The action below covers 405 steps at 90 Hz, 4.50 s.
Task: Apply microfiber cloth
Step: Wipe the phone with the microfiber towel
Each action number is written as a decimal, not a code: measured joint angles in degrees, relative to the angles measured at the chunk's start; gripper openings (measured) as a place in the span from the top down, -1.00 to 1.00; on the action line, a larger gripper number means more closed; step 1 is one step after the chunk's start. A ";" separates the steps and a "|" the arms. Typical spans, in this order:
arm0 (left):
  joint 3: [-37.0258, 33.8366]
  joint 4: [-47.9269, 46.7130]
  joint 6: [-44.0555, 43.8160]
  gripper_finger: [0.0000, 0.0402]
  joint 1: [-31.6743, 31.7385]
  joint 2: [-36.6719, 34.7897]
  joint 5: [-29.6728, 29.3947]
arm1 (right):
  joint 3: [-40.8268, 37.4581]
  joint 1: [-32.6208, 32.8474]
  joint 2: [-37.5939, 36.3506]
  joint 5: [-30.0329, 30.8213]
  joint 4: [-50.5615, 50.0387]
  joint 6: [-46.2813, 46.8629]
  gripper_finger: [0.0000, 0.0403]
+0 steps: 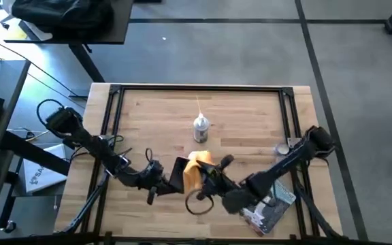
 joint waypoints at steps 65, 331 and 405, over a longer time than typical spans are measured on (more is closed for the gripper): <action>7.41 -0.81 7.11 0.92 -0.19 7.46 -10.90 | -0.09 -0.07 3.91 -2.29 -7.48 -5.38 1.00; 7.41 -11.27 5.66 0.92 3.58 7.64 -13.43 | -0.04 -8.25 3.45 -6.59 -1.24 -41.06 1.00; 7.41 -12.17 5.46 0.92 3.45 7.66 -13.13 | -0.04 -9.19 3.45 -5.21 1.16 -38.59 1.00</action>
